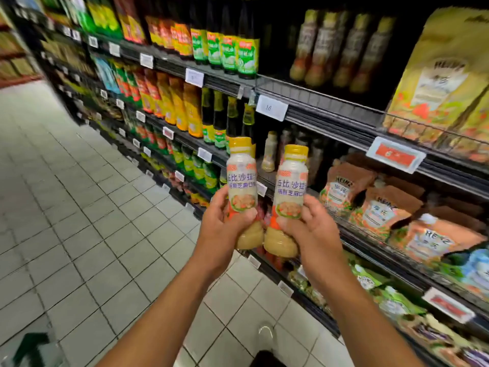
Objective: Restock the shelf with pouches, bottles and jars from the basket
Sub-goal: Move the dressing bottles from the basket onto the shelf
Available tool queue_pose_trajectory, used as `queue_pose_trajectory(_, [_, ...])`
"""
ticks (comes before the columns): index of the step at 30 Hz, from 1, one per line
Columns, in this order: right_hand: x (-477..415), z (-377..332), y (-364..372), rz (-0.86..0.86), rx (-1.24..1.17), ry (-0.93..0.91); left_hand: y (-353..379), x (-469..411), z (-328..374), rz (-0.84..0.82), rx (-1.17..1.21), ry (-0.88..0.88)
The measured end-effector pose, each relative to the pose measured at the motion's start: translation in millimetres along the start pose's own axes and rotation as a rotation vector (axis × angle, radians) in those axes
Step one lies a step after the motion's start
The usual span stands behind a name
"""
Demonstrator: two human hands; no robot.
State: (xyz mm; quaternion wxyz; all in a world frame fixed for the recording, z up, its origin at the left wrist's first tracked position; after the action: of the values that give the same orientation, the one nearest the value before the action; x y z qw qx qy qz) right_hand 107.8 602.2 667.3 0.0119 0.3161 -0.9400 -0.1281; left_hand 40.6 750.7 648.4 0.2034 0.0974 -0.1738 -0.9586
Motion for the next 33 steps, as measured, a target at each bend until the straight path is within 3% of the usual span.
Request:
queue_pose_trajectory(10, [-107.3,-41.9,21.5,-0.119,0.046,-0.111,-14.9,-107.5,48.7,-0.035,-0.052,0.155])
queue_pose_trajectory(19, [-198.7,-81.0,3.9,-0.051,0.053,-0.199,2.5,-214.2,73.2,-0.106,-0.078,0.203])
queue_pose_trajectory(33, [-242.1,-124.4,-46.6,0.247,0.163,-0.348,63.3,-327.6,75.7,-0.41,-0.008,0.19])
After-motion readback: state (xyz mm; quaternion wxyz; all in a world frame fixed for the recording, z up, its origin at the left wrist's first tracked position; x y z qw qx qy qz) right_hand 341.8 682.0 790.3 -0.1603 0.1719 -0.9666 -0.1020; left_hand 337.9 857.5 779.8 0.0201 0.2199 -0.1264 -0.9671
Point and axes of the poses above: each hand's wrist, its own x-axis away from the middle knuckle, its own y-axis out of the palm, z = x × y, the point moved 4 cm from there along -x, towards the middle knuckle, and after that the axes turned 6 degrees about -z, right-handed, at the moved point
